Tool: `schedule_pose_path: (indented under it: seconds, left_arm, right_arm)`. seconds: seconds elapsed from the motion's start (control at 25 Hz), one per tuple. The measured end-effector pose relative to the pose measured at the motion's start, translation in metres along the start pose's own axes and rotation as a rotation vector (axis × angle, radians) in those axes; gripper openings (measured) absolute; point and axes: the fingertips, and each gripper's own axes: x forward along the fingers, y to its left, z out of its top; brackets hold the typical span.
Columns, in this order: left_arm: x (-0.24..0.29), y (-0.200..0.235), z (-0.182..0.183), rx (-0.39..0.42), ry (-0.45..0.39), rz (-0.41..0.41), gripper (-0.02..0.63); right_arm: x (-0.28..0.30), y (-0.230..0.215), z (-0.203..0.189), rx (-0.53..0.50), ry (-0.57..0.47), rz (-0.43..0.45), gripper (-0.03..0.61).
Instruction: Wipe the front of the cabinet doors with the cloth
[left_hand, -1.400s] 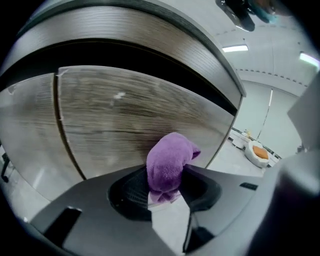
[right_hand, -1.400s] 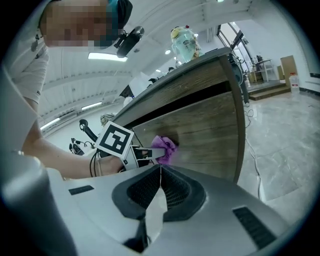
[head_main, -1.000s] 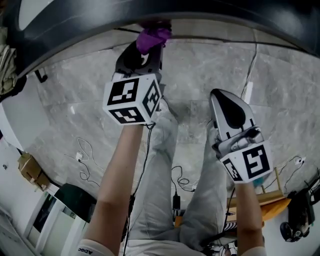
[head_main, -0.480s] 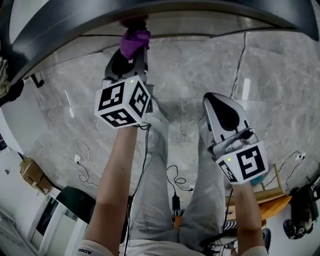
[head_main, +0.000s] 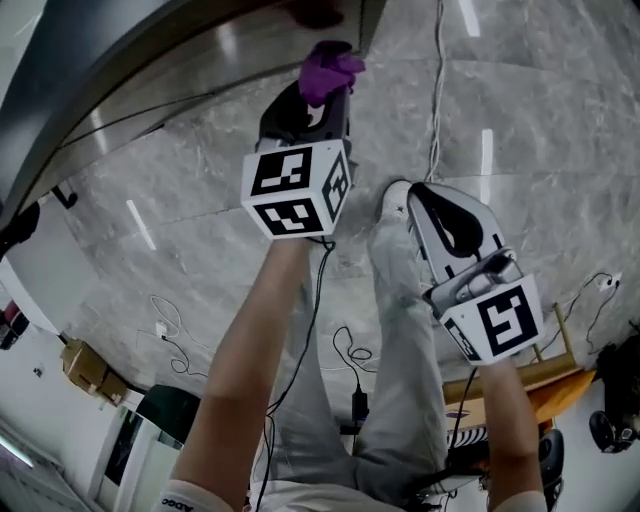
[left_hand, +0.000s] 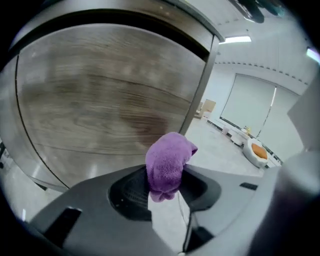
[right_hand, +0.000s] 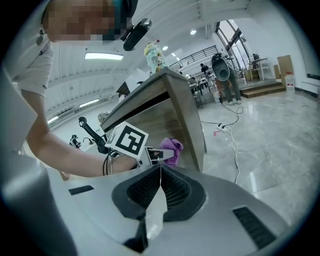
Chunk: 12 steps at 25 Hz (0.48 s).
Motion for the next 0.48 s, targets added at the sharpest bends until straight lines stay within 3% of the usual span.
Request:
schedule_pose_path:
  seconds: [0.2,0.36,0.48]
  left_arm:
    - [0.035,-0.023,0.001,-0.04,0.012,-0.006,0.147]
    - [0.046,-0.008,0.004,-0.08,0.019,0.011,0.147]
    - [0.044,0.004,0.003,-0.056,0.038,-0.007,0.147]
  right_arm:
    - [-0.023,-0.034,-0.01,0.027,-0.007,-0.042,0.028]
    - [-0.029,-0.054,-0.012,0.05,-0.021,-0.087,0.028]
    - [-0.026,-0.056,-0.015,0.062,-0.027,-0.112,0.028]
